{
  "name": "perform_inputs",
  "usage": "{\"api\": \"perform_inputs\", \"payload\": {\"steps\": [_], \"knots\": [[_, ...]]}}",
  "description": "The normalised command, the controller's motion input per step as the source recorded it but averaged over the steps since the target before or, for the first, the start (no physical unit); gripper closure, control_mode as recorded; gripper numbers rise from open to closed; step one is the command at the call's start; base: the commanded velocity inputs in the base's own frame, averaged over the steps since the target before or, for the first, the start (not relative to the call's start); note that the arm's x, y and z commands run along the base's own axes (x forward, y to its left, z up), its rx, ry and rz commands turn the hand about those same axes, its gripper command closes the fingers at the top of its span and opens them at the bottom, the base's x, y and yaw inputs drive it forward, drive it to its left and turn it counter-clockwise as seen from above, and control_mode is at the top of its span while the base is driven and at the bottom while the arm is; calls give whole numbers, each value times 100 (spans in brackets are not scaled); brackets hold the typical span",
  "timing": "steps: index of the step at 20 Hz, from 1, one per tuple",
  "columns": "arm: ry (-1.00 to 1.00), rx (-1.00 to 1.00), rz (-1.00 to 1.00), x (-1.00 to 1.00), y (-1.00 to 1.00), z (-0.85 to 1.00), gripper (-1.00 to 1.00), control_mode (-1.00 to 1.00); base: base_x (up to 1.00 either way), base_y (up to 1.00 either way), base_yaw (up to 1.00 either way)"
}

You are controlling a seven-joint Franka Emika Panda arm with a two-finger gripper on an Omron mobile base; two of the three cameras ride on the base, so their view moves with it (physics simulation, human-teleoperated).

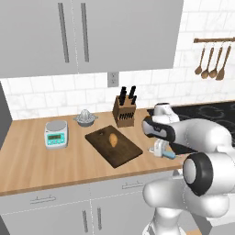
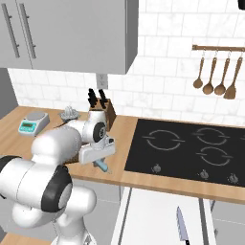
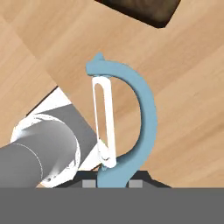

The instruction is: Place the appropriate cutting tool for cutting the potato skin on the cutting board.

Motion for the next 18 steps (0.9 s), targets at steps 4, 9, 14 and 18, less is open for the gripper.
{"api": "perform_inputs", "payload": {"steps": [4,9,14,18], "knots": [[0,0,9,58,67,0,100,-100,0,0,0],[0,0,10,50,70,0,100,-100,0,0,0],[0,0,10,47,62,-1,100,-100,0,0,0],[0,0,10,44,37,-11,100,-100,0,0,0]]}}
